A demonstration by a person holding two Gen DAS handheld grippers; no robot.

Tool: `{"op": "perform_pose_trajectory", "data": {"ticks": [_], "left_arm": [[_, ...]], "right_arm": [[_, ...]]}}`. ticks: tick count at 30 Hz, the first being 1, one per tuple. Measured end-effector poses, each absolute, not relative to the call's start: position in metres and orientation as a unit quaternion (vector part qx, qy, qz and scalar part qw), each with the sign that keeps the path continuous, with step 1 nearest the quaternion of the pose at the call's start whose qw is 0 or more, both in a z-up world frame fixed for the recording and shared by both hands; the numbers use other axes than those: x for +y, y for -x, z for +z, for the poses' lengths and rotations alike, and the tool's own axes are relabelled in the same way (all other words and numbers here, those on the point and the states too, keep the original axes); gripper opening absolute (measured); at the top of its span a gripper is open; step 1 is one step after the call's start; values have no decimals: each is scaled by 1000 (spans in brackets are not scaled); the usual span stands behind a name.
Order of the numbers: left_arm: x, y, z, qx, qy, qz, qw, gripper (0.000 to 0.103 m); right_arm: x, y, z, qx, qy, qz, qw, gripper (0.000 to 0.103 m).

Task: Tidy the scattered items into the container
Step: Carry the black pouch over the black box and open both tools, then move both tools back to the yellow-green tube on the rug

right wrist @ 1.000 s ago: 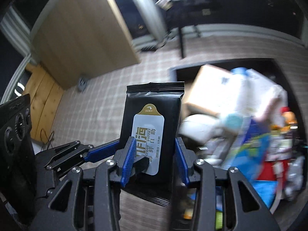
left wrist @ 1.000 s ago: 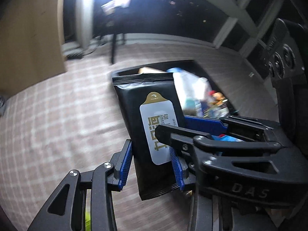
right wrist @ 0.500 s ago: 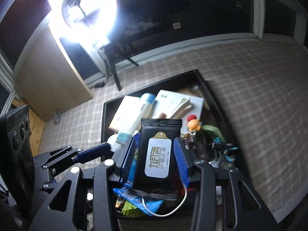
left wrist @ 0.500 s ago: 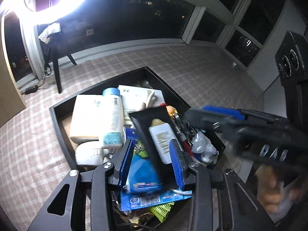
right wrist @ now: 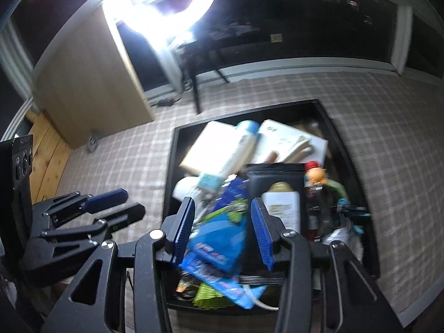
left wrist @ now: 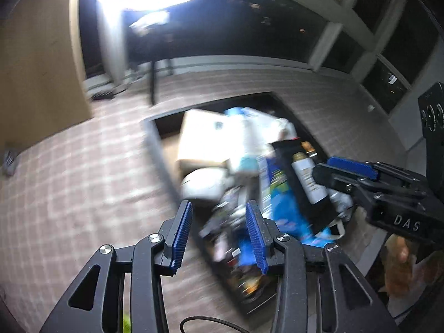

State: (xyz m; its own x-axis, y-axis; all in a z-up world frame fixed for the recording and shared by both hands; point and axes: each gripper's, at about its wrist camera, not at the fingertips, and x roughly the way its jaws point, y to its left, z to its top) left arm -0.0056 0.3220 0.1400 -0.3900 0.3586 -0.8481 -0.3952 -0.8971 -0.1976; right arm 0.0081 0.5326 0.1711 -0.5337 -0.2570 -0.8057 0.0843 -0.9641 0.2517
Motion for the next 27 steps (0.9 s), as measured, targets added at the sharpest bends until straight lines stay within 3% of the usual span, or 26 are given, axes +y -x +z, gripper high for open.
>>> {"op": "perform_pose_trajectory", "data": {"ticks": [14, 27], "left_arm": [[146, -74, 111, -49, 553, 828, 73, 40], [116, -131, 153, -15, 507, 862, 11, 46]], "right_arm": [[408, -42, 133, -20, -520, -827, 212, 42], [357, -87, 166, -1, -510, -819, 264, 42]]}}
